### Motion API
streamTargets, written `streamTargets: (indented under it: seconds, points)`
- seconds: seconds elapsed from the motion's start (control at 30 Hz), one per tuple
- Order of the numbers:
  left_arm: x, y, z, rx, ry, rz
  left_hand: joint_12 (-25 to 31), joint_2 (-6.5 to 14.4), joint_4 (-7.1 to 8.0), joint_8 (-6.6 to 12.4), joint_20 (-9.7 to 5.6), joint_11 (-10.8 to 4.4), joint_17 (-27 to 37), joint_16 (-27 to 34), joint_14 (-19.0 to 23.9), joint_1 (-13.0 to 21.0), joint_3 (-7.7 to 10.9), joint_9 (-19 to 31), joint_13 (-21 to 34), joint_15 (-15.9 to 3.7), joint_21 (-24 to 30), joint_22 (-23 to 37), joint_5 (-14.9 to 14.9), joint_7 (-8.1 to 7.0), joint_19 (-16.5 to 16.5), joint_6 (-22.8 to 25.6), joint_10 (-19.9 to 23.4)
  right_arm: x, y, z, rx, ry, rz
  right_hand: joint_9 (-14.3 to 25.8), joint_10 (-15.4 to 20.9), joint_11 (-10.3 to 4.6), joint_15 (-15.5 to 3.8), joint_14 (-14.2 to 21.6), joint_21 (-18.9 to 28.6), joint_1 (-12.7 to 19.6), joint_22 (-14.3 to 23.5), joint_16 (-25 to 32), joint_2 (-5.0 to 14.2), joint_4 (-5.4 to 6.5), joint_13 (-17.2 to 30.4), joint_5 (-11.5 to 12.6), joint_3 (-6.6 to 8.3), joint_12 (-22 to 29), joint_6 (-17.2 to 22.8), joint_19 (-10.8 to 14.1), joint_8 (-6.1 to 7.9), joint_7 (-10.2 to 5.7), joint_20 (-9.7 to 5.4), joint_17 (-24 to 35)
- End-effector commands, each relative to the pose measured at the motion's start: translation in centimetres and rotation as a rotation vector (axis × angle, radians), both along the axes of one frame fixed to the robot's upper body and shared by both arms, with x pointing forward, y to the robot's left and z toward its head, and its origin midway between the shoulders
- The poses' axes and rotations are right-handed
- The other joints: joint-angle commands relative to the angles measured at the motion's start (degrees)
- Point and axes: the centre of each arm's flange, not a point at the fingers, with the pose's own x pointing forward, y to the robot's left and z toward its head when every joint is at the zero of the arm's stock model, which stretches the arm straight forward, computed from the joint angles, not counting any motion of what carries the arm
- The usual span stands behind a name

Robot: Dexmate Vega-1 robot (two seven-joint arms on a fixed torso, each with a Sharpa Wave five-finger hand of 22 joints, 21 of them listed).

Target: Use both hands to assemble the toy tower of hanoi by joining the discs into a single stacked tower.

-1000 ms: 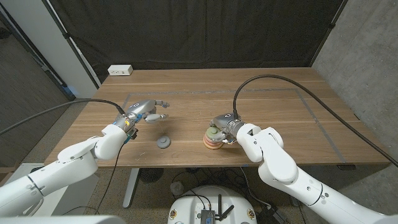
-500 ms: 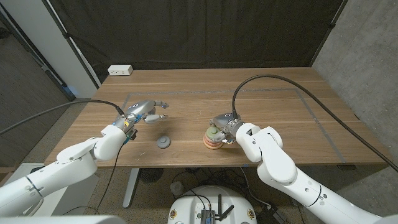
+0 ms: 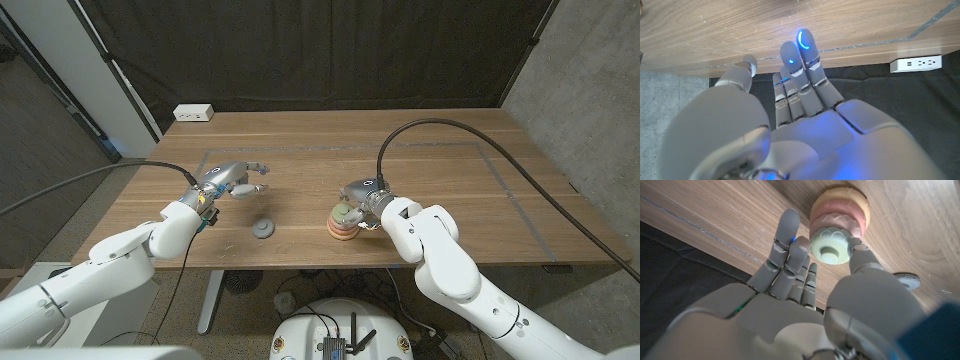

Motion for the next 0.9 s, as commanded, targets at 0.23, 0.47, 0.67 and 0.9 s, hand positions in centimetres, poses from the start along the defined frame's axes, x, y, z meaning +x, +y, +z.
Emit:
streamTargets:
  seconds: [0.23, 0.47, 0.67, 0.9]
  points:
    - [-0.1, -0.3, 1.2, -0.017, 0.006, 0.014, -0.22, 0.01, 0.02, -0.15, -6.27, 0.07, 0.02, 0.18, 0.19, -0.05, 0.4, 0.32, 0.13, -3.06, 0.39, 0.18, -0.16, 0.11, 0.14, 0.73, 0.32, -1.4, -2.8, 0.6, 0.14, -0.064, -0.054, 0.0, 2.09, -1.02, -0.08, 0.93, 0.2, 0.73, 0.1, 0.58, 1.45, -0.27, -0.12, 0.3, 1.1, 0.95, 2.61, 0.78, 1.17, -0.75, -2.43, 0.18]
    - [-1.2, -0.8, 1.9, -0.04, 0.022, 0.021, -0.22, -0.04, -0.01, -0.14, -6.28, 0.01, 0.16, 0.34, 0.33, -0.06, 0.45, 0.32, 0.17, -3.06, 0.44, 0.18, -0.18, 0.03, 0.18, 0.8, 0.33, -2.3, -4.4, 1.1, 0.221, -0.103, -0.083, 0.26, 3.16, -1.6, -0.1, 0.67, 0.14, 2.13, 0.13, 0.53, 2.34, -0.77, 0.39, 0.85, 2.22, 1.45, 5.11, 0.96, 2.06, -1.18, -2.42, -0.14]
    - [-2.0, -1.3, 1.9, -0.043, -0.013, 0.079, -0.28, -0.11, 0.0, -0.19, -6.27, 0.08, 0.06, 0.28, 0.24, -0.12, 0.49, 0.32, 0.16, -3.06, 0.47, 0.17, -0.19, 0.13, 0.18, 0.71, 0.24, -2.4, -7.2, 1.0, 0.264, -0.178, -0.078, 0.39, 3.51, -1.85, -0.09, 0.91, 0.05, 2.89, 0.05, 0.91, 2.62, -0.99, 0.68, 1.09, 2.69, 1.62, 4.91, 0.92, 1.94, -1.32, -2.41, 0.04]
    - [-2.2, -2.4, 1.5, -0.081, -0.005, 0.099, -0.33, -0.25, -0.01, -0.18, -6.26, 0.01, 0.05, 0.31, 0.23, -0.2, 0.48, 0.33, 0.12, -3.06, 0.49, 0.16, -0.21, -0.01, 0.16, 0.74, 0.2, -2.6, -9.7, 0.6, 0.267, -0.22, -0.102, 0.4, 3.97, -2.15, -0.05, 0.95, 0.07, 3.48, 0.07, 1.26, 2.63, -1.08, 1.07, 1.29, 3.04, 1.82, 4.33, 0.95, 1.59, -1.39, -2.38, 0.16]
